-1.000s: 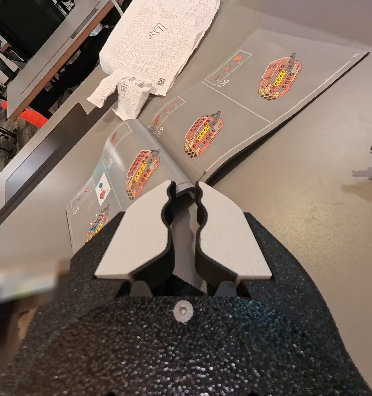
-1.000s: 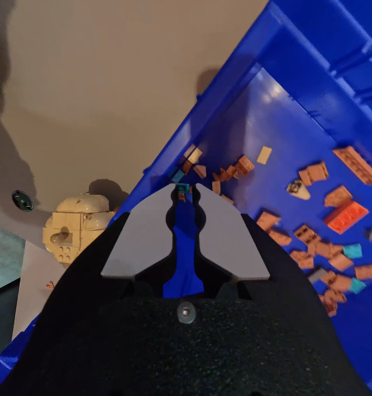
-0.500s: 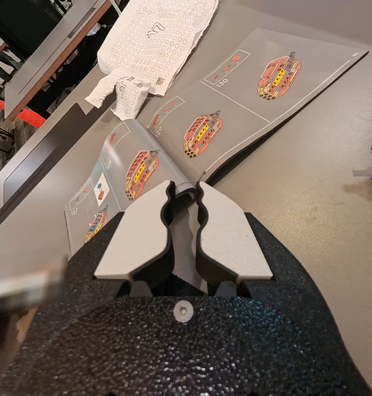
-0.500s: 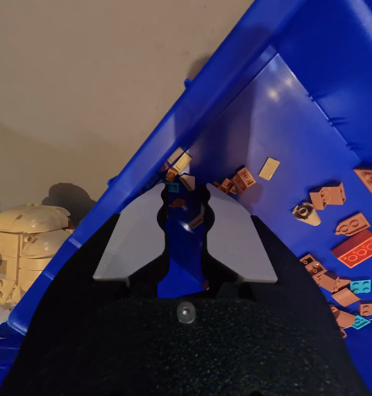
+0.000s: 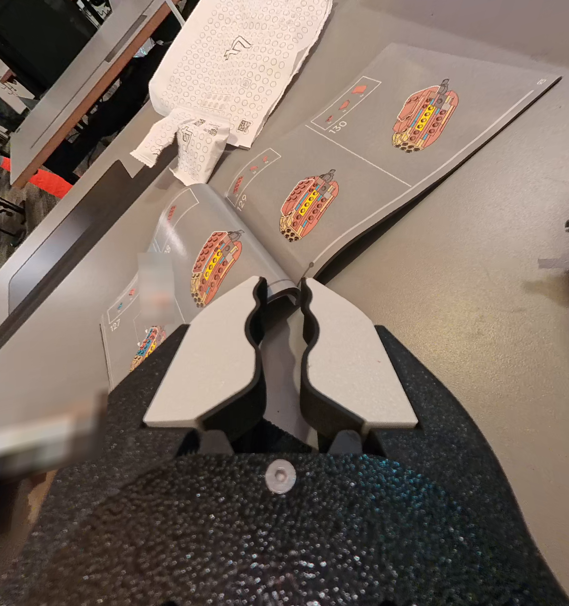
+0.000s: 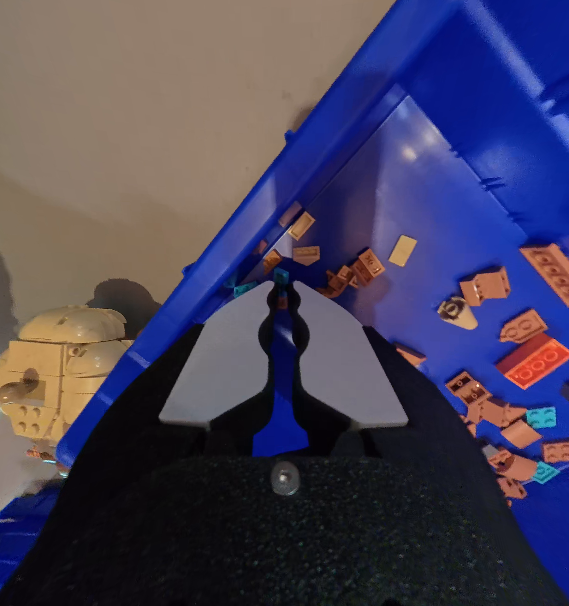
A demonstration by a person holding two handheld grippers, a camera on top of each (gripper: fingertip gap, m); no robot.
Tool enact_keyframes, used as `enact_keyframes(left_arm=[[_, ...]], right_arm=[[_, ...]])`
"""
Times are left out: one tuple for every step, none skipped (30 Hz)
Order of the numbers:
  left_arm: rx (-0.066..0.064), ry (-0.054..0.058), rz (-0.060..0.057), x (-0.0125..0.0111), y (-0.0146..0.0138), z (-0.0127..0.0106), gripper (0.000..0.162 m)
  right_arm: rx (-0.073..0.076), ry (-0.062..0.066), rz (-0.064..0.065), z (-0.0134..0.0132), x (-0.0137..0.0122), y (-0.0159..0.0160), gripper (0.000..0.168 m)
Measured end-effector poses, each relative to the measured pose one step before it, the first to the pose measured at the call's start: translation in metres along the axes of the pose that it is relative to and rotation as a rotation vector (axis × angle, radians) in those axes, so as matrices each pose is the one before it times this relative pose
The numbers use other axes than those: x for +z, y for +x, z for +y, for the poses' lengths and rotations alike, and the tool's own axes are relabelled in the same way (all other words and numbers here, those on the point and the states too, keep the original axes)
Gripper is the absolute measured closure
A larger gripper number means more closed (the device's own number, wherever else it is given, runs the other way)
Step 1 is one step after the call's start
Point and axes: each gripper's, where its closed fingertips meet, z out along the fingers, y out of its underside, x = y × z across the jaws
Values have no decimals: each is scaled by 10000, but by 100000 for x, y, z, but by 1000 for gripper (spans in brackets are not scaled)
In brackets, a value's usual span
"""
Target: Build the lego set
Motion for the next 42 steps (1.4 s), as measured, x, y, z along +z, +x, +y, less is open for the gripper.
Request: enact_keyframes(left_arm=[[20,18,9,-24,31,-17,143],[14,14,8,-16,36,-21,143],[12,8,10,-23,33,-7,143],[6,6,8,-14,21,-17,143],[-3,4,11,-13,27,0,143],[3,4,10,-15,25,-14,143],[8,3,-1,-16,24,-9,143],[7,-1,-3,-18,22,-4,143],[0,-2,0,-16,37,-9,143],[-4,3,-2,-27,29,0,143],[3,8,-4,-41,35,-16,143],[10,10,-4,-43,40,-9,143],[12,14,1,-48,34,-15,144],[14,17,-2,-54,34,-16,144],[10,18,-6,-35,18,-9,144],[6,19,-3,-51,19,-10,144],[7,25,-6,-50,7,-11,144],[2,36,2,-63,27,-28,144],[-7,14,12,-66,29,2,144],[-15,3,28,-58,45,12,144],[-19,4,11,-53,32,3,144],[-28,-4,31,-44,54,10,144],[-15,-3,29,-42,59,12,144],[1,-3,17,-36,47,0,144],[3,-7,11,-21,41,18,144],[6,-19,19,-10,45,22,144],[13,-21,21,3,51,9,144],[29,-28,18,26,60,12,144],[42,-38,13,45,58,39,144],[51,-41,9,54,47,34,144],[51,-33,13,58,62,32,144],[50,-34,2,62,36,37,144],[46,-34,-5,66,17,41,144],[32,-34,-12,60,-12,49,144],[17,5,-1,9,-9,1,145],[-7,26,0,-9,-19,-26,145],[-29,14,25,-9,-13,-6,145],[-37,15,35,-6,-5,-17,145],[-40,10,33,8,-19,-1,145],[-42,0,20,11,-33,2,145],[-29,8,33,5,-7,-11,145],[-13,19,29,-3,-12,-20,145]], right_arm=[[94,146,96,-136,-381,-43,163],[54,150,144,-151,-378,-29,165],[47,185,233,-284,-420,82,165],[59,307,262,-619,-521,91,165],[55,433,254,-1032,-633,13,165],[13,536,333,-1450,-696,40,165],[0,585,307,-1745,-613,-86,165],[15,572,201,-1888,-313,-309,165],[-4,510,156,-1840,133,-479,165],[-20,366,103,-1598,648,-645,165],[-22,33,112,-1010,1143,-642,165],[-8,-306,295,-388,1527,-338,165],[26,-545,363,79,1771,-220,165],[20,-562,192,190,1794,-509,165],[-3,-500,122,208,1692,-602,165],[-108,-544,37,390,1467,-676,162],[-151,-414,-63,345,1085,-703,156],[-13,62,128,-268,325,-195,162],[162,133,114,-374,-192,101,142],[138,-180,1,141,-397,167,139],[-21,17,90,72,-647,268,138],[11,204,217,-24,-880,452,138],[193,127,170,152,-986,517,139],[179,11,79,390,-1096,470,140],[-41,-65,203,668,-1264,651,141],[-185,-140,423,963,-1353,1033,144],[-98,-221,402,1282,-1292,1192,145],[123,-281,73,1538,-1039,912,146],[259,-318,-274,1649,-706,509,146],[151,-293,-240,1576,-363,546,146],[31,-140,-314,1275,-40,362,146],[69,-105,-613,1027,215,-81,147],[92,-145,-686,796,392,-203,147],[6,-125,-559,495,488,-87,149],[-117,-154,-539,311,514,-188,149],[-156,-201,-511,248,504,-223,149],[-145,-249,-274,237,440,120,149],[-105,-159,-189,102,367,202,149],[-46,28,-277,-113,328,23,149],[-12,69,-274,-130,349,-37,151],[-56,-27,-217,41,364,-54,151],[-111,-95,-70,168,324,56,151]])
